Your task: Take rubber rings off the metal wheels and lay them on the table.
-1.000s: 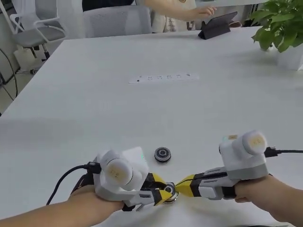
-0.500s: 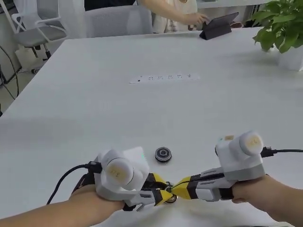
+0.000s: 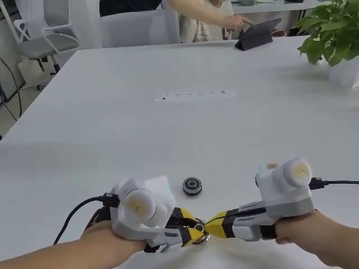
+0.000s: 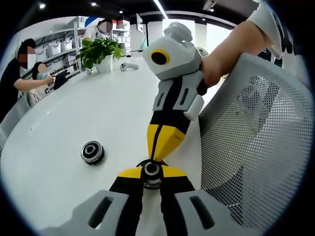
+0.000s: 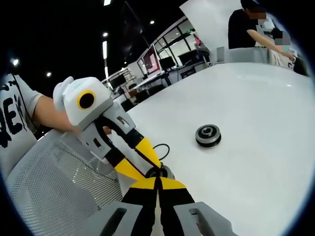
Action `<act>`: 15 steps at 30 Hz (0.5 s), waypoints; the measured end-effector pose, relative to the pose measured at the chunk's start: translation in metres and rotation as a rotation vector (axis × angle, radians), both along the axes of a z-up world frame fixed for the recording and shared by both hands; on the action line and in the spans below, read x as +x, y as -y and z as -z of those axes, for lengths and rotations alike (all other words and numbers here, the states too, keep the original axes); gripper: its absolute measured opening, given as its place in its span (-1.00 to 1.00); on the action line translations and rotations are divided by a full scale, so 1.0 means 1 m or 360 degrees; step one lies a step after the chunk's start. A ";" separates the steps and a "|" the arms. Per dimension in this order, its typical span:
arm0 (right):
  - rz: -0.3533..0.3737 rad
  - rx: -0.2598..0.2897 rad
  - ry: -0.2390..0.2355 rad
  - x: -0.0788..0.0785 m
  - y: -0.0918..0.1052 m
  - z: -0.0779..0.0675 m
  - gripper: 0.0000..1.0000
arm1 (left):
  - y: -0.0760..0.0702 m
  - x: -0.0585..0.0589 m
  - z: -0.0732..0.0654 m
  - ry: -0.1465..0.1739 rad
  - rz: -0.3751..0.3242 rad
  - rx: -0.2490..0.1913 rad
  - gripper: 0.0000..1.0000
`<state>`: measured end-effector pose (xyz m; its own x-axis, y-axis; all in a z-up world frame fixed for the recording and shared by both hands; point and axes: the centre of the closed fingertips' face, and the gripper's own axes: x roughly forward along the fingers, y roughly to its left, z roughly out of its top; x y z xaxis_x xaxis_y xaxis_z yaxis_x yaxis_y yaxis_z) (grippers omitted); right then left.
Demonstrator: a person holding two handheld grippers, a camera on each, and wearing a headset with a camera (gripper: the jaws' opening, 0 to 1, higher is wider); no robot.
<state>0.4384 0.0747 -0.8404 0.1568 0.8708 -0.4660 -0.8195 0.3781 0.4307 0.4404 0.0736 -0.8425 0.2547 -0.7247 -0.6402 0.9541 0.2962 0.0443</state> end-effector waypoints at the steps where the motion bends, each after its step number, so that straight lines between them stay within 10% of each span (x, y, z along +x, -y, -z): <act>1: 0.0002 0.0001 0.0000 0.000 0.000 0.000 -1.00 | 0.000 0.000 0.000 0.0000 0.0002 0.0002 -0.86; 15: -0.0003 0.0003 0.0008 0.001 0.003 -0.005 -1.00 | -0.001 -0.006 -0.006 -0.0029 0.0052 0.0013 -0.76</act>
